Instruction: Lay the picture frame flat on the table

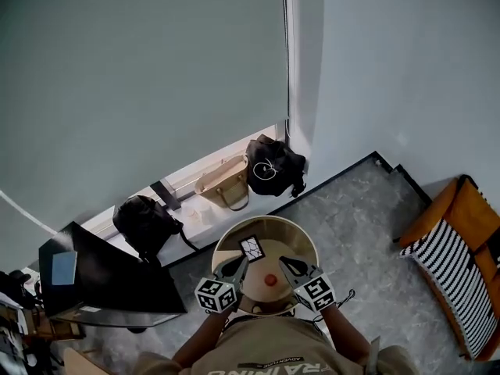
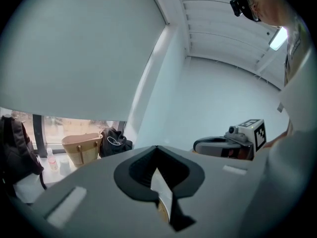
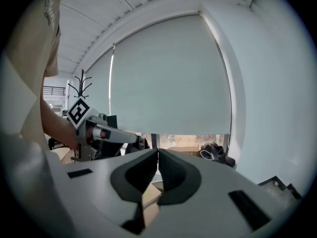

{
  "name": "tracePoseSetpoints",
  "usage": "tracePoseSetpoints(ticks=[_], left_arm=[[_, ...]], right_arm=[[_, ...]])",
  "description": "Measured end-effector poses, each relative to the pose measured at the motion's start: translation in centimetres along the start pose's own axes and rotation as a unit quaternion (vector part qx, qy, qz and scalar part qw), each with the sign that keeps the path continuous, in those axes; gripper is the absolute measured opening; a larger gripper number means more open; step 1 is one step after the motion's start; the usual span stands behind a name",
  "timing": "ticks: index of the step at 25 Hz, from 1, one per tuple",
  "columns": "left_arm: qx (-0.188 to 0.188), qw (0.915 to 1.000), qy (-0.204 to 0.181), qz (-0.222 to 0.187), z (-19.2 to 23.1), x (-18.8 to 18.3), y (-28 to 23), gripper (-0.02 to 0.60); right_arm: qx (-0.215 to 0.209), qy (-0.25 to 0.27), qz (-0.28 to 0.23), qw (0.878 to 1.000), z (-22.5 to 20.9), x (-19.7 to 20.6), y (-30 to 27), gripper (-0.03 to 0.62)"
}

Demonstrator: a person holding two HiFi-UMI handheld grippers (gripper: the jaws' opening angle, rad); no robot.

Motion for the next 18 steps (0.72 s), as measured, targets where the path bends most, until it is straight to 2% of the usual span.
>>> tracePoseSetpoints(ticks=[4,8,13,18], left_arm=[[-0.003,0.9996,0.002,-0.029,0.6,-2.9,0.5,0.006],[-0.006,0.9987,-0.025,-0.045,0.8,-5.7,0.8,0.006],[-0.015,0.9962,-0.057,-0.065,1.6,-8.6,1.5,0.006],[-0.023,0.9951,-0.061,-0.075,2.5,-10.1,1.9,0.006]], right_arm=[[0.018,0.001,-0.032,0.999,-0.6,-2.8,0.4,0.008],[0.039,0.009,-0.058,0.998,-1.6,-5.3,1.0,0.008],[0.053,0.000,-0.073,0.996,-2.6,-7.8,1.5,0.008],[0.058,-0.005,-0.079,0.995,-3.2,-8.7,1.4,0.008]])
Point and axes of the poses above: the fingertips, and each gripper's own axes: y backward along the fingers, z to its left, x out of its underside, the point moved 6 cm from there along y, backward along the fingers, and after that the axes turned 15 degrees about z, right-handed, at the moved point
